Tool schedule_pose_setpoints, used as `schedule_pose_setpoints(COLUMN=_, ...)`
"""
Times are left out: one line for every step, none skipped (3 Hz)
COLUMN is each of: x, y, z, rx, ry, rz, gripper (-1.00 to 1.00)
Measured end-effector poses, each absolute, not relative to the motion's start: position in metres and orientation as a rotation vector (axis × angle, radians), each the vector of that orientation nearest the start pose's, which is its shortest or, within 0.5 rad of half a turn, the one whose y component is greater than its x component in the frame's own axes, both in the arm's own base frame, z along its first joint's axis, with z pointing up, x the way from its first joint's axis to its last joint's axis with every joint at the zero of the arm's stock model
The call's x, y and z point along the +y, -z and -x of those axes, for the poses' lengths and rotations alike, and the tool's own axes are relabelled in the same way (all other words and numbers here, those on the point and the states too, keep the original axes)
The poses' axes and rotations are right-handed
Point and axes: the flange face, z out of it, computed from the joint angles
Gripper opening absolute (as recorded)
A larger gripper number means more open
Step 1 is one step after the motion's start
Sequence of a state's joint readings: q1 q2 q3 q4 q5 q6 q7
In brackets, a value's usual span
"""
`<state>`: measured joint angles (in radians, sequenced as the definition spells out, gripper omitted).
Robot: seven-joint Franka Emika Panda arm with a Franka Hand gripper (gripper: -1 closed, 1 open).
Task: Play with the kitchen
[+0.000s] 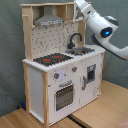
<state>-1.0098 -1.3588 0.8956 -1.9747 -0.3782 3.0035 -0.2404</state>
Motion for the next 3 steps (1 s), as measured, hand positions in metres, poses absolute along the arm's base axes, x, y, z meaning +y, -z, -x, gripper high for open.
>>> schedule_pose_setpoints(x=0.419, y=-0.732, z=-0.325, rx=0.692, ry=-1.219, rz=-0.928, gripper=1.0)
schedule_pose_setpoints(x=0.429, y=-0.729, z=-0.331, rx=0.63, ry=-1.248, rz=-0.956, gripper=1.0)
schedule_pose_setpoints(x=0.439, y=-0.728, z=-0.336, rx=0.569, ry=-1.276, rz=-0.987, gripper=1.0)
